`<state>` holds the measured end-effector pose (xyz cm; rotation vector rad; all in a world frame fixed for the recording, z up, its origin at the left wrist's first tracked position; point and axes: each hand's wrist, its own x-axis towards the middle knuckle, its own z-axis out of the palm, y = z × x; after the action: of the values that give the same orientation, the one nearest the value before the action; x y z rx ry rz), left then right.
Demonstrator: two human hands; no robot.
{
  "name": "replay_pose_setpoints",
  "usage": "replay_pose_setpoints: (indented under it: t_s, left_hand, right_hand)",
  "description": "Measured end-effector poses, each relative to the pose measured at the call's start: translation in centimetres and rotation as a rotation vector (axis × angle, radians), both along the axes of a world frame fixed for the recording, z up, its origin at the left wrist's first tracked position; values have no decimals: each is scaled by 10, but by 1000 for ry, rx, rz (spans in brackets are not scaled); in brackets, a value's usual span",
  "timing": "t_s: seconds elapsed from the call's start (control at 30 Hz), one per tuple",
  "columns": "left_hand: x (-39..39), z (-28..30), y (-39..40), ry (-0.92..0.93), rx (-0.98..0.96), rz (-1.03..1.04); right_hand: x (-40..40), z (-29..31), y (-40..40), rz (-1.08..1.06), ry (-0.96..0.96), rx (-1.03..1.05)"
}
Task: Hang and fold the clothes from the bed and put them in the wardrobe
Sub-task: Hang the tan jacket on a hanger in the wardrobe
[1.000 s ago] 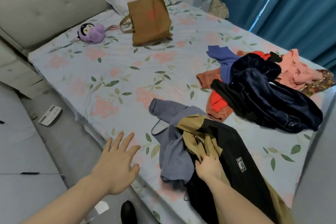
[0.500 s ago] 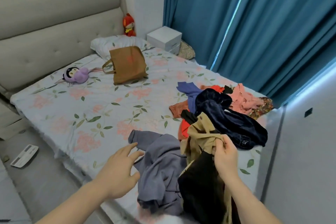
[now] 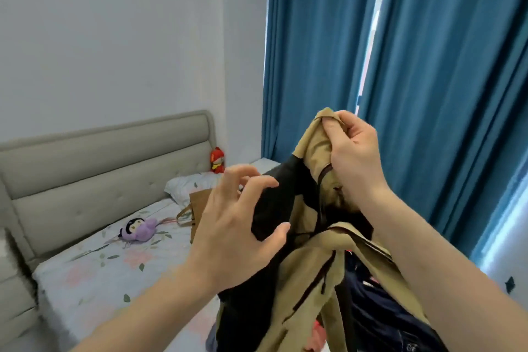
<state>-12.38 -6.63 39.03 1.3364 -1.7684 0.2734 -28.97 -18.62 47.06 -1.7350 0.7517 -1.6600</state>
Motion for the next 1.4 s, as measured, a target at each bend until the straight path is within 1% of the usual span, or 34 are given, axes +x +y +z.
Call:
replay_pose_setpoints:
  t_s: [0.03,0.07,0.1,0.17,0.2,0.27,0.33,0.4,0.5,0.63,0.77,0.87,0.9,0.93,1.03,1.07,1.1,1.17,1.2,1.23,1.3,1.33,1.4]
  left_hand:
    - [4,12,4,-31,-62,11]
    - [8,22,7,-49,-64,24]
    - [13,31,10,-38,-7,53]
    - [27,37,10,74,194,138]
    - [38,36,8,132,261,189]
    - [63,30,5,190,343,302]
    - [90,20,9,260,376,363]
    - [116,11,20,362,356,377]
    - [152,-4,45,440,300,397]
    - [198,-30,82,540,448,356]
    - [242,-46,114,565,466,468]
    - [270,-56,136,594,511,496]
    - [281,-58,143,634,536,495]
    - [293,-60,152,713,571,483]
    - [331,-67,181,1079,747,374]
    - [342,-73,189,1167,798,349]
    - [353,-80,197,1214,828,356]
    - [370,-96,207,1214,846,418]
    - [375,-102,207,1163,855,467]
    - [382,-107,209,1077,872,512]
    - [389,-106,207,839,898,592]
    - [393,-101,206,750,865,627]
    - [401,-83,201,683,759,621]
  right_hand:
    - [16,14,1,44,-5,7]
    - [33,25,2,90,-7,15]
    - [50,34,6,132,-5,25]
    - [84,47,15,207,-5,49]
    - [99,51,20,241,-16,63]
    - [128,55,28,298,-56,102]
    - [154,54,32,333,-73,142]
    - [177,48,32,365,-86,194]
    - [209,32,31,427,-113,330]
    - [258,0,35,437,-61,415]
    - [307,-23,56,479,19,426]
    - [340,-33,74,501,43,412]
    - [351,-36,79,512,40,401]
    - [361,-38,84,520,46,390]
    - [388,-45,103,542,36,358]
    - [396,-47,109,551,18,361]
    - [405,-51,114,560,-6,369]
    - [423,-55,123,583,-34,375]
    - [430,-57,127,594,-30,370]
    - [440,-60,130,604,-11,374]
    - [451,-67,135,631,36,392]
    - [458,-72,136,649,79,401]
    - [474,-79,135,689,177,412]
